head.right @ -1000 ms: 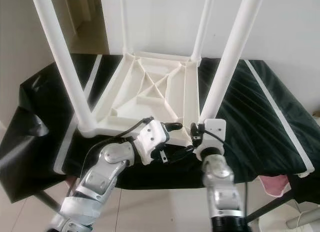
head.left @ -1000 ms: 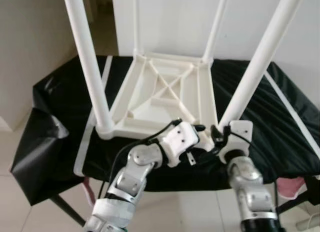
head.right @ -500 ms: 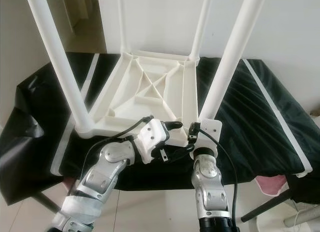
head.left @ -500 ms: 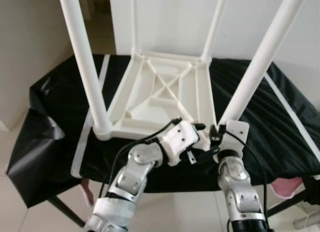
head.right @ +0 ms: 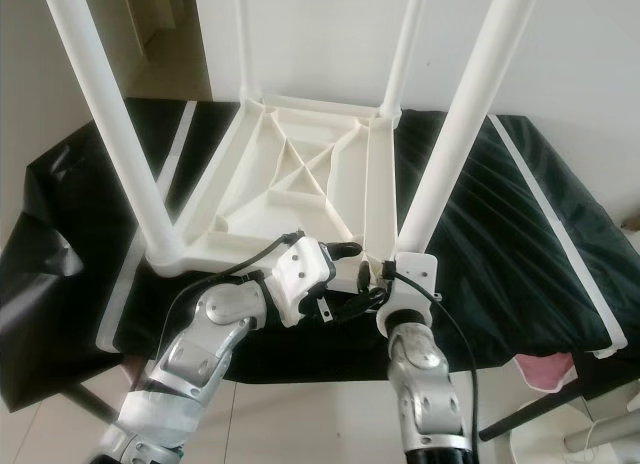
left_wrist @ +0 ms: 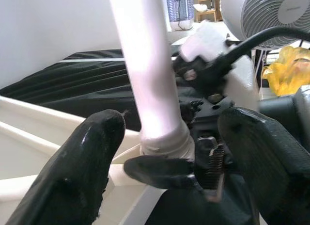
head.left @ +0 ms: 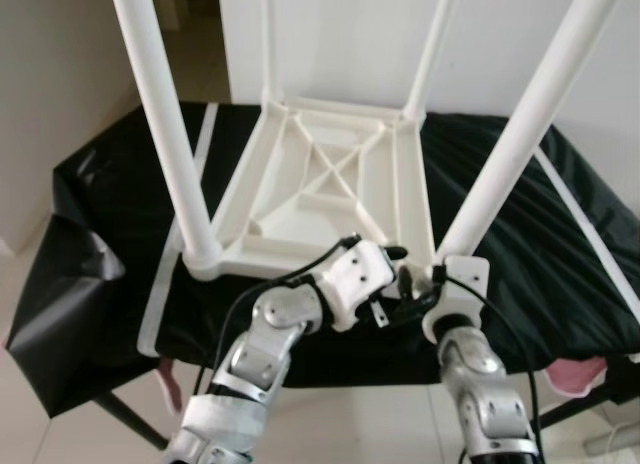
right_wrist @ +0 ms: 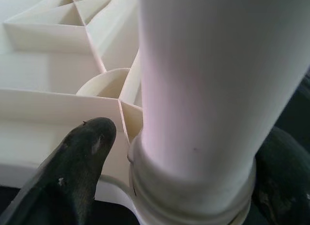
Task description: Building children table
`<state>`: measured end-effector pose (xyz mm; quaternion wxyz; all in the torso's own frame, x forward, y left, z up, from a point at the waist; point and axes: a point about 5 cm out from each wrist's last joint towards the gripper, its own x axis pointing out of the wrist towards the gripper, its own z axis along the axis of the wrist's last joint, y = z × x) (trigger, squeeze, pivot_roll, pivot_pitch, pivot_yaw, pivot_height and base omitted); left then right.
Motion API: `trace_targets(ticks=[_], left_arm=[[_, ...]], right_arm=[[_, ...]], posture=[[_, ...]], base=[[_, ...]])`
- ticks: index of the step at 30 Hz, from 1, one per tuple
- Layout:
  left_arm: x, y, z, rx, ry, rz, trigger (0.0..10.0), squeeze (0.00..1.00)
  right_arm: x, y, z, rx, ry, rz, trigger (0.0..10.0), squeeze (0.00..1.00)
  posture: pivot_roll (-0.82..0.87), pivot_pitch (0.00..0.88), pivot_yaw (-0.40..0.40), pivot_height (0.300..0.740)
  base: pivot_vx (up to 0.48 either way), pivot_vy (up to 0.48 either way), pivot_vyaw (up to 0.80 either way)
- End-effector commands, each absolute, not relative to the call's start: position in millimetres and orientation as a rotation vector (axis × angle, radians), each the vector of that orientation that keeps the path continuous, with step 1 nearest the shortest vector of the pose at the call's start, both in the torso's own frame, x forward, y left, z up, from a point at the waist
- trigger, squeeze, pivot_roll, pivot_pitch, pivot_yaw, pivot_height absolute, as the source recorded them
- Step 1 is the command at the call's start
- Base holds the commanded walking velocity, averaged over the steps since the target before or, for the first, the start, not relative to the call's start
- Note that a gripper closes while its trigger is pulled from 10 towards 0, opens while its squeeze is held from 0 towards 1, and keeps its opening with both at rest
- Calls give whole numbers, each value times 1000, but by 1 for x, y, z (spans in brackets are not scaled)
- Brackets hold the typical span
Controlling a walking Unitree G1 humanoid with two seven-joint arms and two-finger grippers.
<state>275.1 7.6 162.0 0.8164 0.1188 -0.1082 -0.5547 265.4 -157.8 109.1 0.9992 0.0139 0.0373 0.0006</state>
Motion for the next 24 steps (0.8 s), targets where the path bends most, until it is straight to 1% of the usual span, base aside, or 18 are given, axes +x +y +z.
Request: trace_targets(ticks=[1,2,3,5,6,7,9,12,14,15,18,23,24], left_arm=[[276,9,160,242,-229,-1109,10000,0],[276,9,159,242,-226,-1111,10000,0],[275,10,157,252,-219,-1119,10000,0],[275,10,157,252,-219,-1119,10000,0],[274,11,155,265,-215,-1127,10000,0],[272,11,152,287,-208,-1144,10000,0],[272,11,152,287,-208,-1144,10000,0],[267,11,145,344,-195,-1189,10000,0],[266,11,144,349,-195,-1195,10000,0],[266,11,144,349,-195,-1195,10000,0],[265,10,142,361,-188,-1201,10000,0],[265,9,142,369,-186,-1213,10000,0],[265,9,141,374,-186,-1217,10000,0]], right_arm=[[262,-155,108,35,64,58,10000,1000],[260,-159,108,23,52,73,10000,1000],[259,-167,108,-1,45,97,10000,929],[259,-167,108,-1,45,97,10000,929],[259,-173,109,-27,39,119,10000,102],[260,-180,110,-60,30,170,10000,0],[260,-180,110,-60,30,170,10000,0],[266,-196,120,-126,6,284,10000,0],[267,-198,122,-133,3,296,10000,0],[267,-198,122,-133,3,296,10000,0],[272,-197,125,-187,-2,388,10000,0],[279,-194,125,-221,0,453,10000,0],[283,-193,125,-238,2,467,9137,0]], posture=[[-46,0,-49,740],[-47,0,-49,740],[-50,0,-46,740],[-50,0,-46,740],[-53,0,-42,740],[-54,0,-41,740],[-54,0,-41,740],[-50,0,-40,740],[-50,0,-40,740],[-50,0,-40,740],[-49,0,-37,740],[-45,0,-37,740],[-45,0,-37,740]], base=[[0,0,0],[0,0,0],[0,0,0],[0,0,0],[0,0,0],[0,0,0],[0,0,0],[0,0,0],[0,0,0],[0,0,0],[0,0,0],[0,0,0],[0,0,0]])
